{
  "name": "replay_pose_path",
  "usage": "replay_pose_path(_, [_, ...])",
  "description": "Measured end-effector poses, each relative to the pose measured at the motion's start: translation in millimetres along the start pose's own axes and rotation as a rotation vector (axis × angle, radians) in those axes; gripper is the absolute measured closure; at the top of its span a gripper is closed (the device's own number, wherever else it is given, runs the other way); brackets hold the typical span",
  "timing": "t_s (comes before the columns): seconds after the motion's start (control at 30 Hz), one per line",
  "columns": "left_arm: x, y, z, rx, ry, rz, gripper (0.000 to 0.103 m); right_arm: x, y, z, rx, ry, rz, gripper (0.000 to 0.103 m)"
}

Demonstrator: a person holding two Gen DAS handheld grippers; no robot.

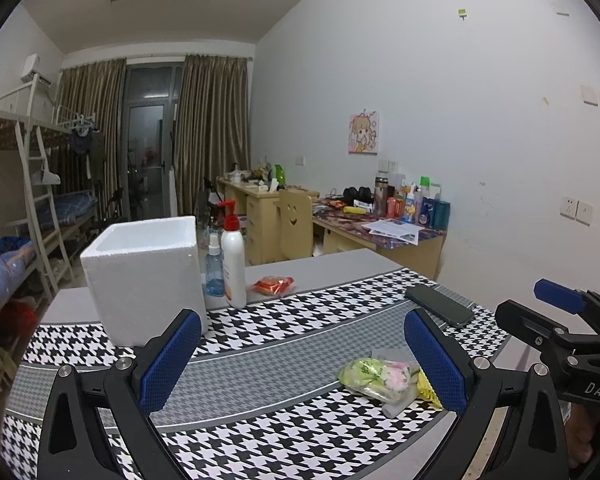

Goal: Organize soft objects
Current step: 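Move both grippers toward the green soap pack and yellow foam net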

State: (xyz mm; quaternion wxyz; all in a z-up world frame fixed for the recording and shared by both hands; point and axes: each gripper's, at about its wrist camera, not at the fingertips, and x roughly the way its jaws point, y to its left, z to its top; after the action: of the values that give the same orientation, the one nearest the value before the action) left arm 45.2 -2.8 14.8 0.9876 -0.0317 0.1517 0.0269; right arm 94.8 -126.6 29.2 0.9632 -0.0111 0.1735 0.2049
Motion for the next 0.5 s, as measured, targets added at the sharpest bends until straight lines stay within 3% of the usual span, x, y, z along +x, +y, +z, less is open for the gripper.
replay_pose_path(0.5, [35.5,-16.5,-20.0,0.011,0.081,-0.029,0.001,19.0,-18.3,-21.6,0.020,0.042,-0.073,0.010])
